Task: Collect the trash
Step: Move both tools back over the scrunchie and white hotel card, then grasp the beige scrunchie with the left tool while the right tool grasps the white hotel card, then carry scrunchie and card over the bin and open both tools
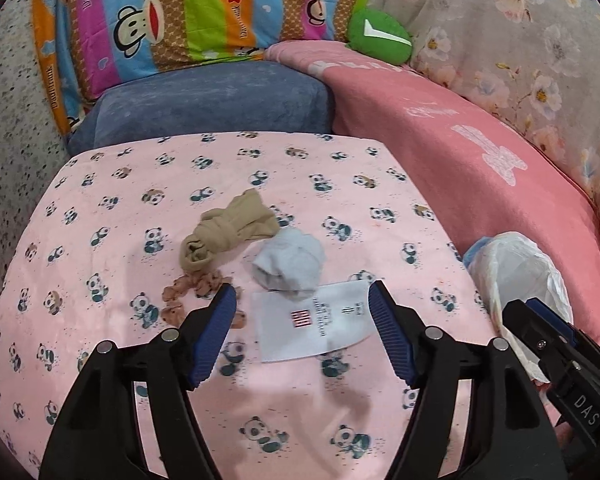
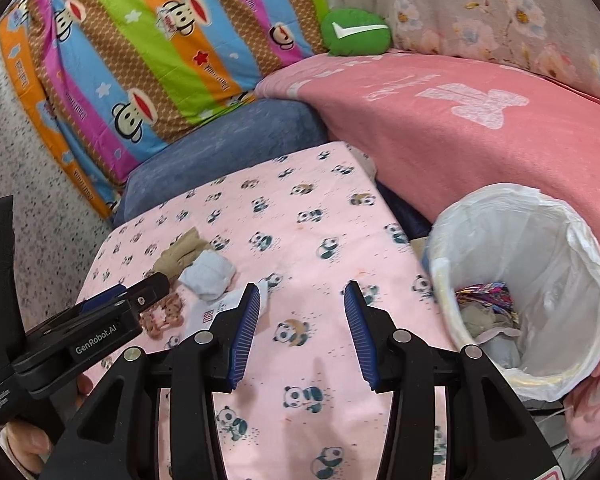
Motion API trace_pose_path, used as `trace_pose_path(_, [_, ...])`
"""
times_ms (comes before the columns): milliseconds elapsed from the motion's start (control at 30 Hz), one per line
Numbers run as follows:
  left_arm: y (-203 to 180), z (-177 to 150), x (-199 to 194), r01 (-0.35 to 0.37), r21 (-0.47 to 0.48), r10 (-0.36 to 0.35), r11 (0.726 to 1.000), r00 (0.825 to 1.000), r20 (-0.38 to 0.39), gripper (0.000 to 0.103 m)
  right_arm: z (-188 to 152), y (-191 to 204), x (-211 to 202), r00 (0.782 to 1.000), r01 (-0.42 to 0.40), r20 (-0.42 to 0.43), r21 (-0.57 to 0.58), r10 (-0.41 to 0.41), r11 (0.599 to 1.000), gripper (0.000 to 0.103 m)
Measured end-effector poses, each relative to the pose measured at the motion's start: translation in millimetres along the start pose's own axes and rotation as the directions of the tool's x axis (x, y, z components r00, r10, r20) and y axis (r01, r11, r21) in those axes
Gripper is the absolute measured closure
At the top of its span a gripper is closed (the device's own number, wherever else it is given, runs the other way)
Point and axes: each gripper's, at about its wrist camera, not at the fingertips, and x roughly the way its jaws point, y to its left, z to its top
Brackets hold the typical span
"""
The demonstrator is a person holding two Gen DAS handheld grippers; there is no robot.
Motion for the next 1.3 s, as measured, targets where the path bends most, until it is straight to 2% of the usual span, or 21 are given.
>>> trace_pose_path(67, [17,-2,4,-0.026,-0.024,0.026,0.999,1.000,-0.010,0.035,-2,10,8,1.000,-0.009,-0.016,-0.016,0.008,1.000,0.059])
trace_pose_path(167, [42,-6,10,-0.072,-0.054,0.070,0.996,0.997,-0.025,0.030,-5,25,20,0.999,-0.019,-0.037,-0.036,0.018,0.999,0.052])
trace_pose_path(267, [65,-12,19,-0.107,-0.080,0.102,0.991,0.993,-0.055,0.024,-9,39,34,0.998,-0.032,-0.061,-0.056,0.028,0.998,0.052])
trace_pose_path(467, [94,-17,39,-0.138,-0.125,0.124,0.983,0.986,-0.114,0.024,-14,60,70,0.993,-0.037,-0.116,-0.082,0.028,0.996,0.052])
trace_pose_path(633, [105,-18,57,-0.136,-0.145,0.115,0.980,0.983,-0.146,0.025,-16,53,97,0.988,-0.015,-0.157,-0.050,0.007,0.999,0.052])
trace_pose_path(767, [108,-20,72,-0.123,-0.155,0.095,0.980,0.980,-0.174,0.035,-22,47,113,0.981,-0.011,-0.195,-0.025,0.006,1.000,0.052])
trace_pose_path(833, [107,-21,77,-0.125,-0.150,0.097,0.981,0.979,-0.180,0.038,-25,46,119,0.978,-0.011,-0.210,-0.024,0.006,1.000,0.055])
trace_pose_path(867, [106,-20,78,-0.131,-0.142,0.106,0.981,0.979,-0.174,0.040,-27,46,121,0.976,-0.014,-0.217,-0.023,0.008,1.000,0.062])
trace_pose_path(900, [104,-20,78,-0.130,-0.131,0.107,0.983,0.980,-0.167,0.046,-29,47,122,0.975,-0.017,-0.222,-0.023,0.011,1.000,0.071])
trace_pose_path(933, [102,-20,78,-0.127,-0.121,0.106,0.985,0.981,-0.165,0.050,-31,47,124,0.974,-0.018,-0.226,-0.025,0.012,1.000,0.075])
trace_pose_path(1000, [99,-20,78,-0.115,-0.110,0.096,0.987,0.982,-0.162,0.072,-32,49,124,0.974,-0.022,-0.226,-0.030,0.014,0.999,0.086])
trace_pose_path(1100, [96,-20,78,-0.082,-0.108,0.063,0.991,0.984,-0.166,0.092,-33,51,123,0.972,-0.037,-0.234,-0.033,0.028,0.999,0.098])
trace_pose_path(1300, [82,-24,64,-0.061,-0.089,0.047,0.994,0.988,-0.146,0.095,-33,50,105,0.979,-0.049,-0.199,-0.034,0.041,0.998,0.102])
